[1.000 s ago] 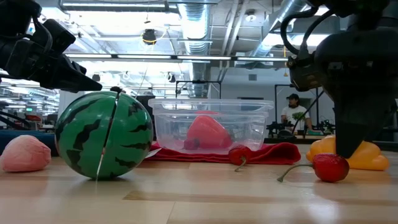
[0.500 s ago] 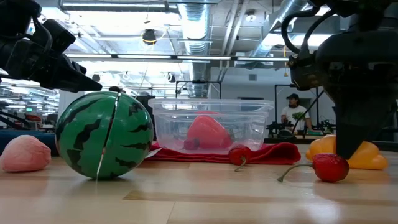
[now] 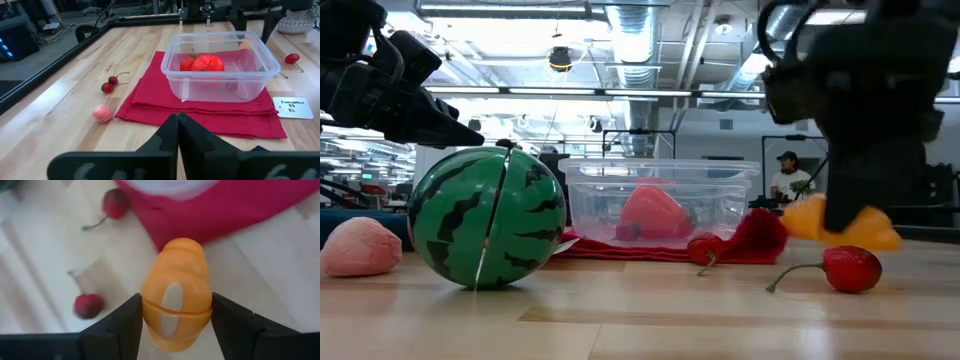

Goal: Pick and placing Produce into tupperware
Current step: Put the croissant in the transparent bin

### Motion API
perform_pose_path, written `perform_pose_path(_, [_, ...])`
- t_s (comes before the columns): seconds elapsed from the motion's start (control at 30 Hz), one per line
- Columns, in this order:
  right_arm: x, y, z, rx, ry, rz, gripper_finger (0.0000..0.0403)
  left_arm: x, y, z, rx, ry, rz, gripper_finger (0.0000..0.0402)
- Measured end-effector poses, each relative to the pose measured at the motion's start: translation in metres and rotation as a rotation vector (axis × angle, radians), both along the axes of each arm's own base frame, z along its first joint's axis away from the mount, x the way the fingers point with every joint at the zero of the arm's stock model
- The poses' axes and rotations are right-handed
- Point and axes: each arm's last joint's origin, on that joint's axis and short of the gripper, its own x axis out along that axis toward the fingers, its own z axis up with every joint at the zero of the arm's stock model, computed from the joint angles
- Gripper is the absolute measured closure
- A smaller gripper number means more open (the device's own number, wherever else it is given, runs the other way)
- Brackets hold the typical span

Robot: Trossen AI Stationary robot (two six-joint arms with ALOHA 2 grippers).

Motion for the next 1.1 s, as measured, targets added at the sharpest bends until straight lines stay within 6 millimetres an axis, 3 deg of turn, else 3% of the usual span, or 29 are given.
perform_pose_path(0.37, [0.009, 0.023, 0.031, 0.033, -0.043, 0.069, 0.0176, 0.0, 0.0, 0.0, 0.005, 0.001, -0.001, 0.0402])
perform_pose_path(0.6, [0.021, 0.025, 0.053, -0.001, -0.105, 0.126, 0.0176, 0.0, 0.0, 0.0, 0.0, 0.0, 0.0, 0.0401])
perform_pose_path(0.8, [0.034, 0.008, 0.066, -0.09, -0.129, 0.143, 0.0176, 0.0, 0.0, 0.0, 0.0, 0.0, 0.0, 0.0401])
perform_pose_path(1.1, [0.054, -0.038, 0.068, -0.185, -0.137, 0.132, 0.0175, 0.0, 0.0, 0.0, 0.0, 0.0, 0.0, 0.0401])
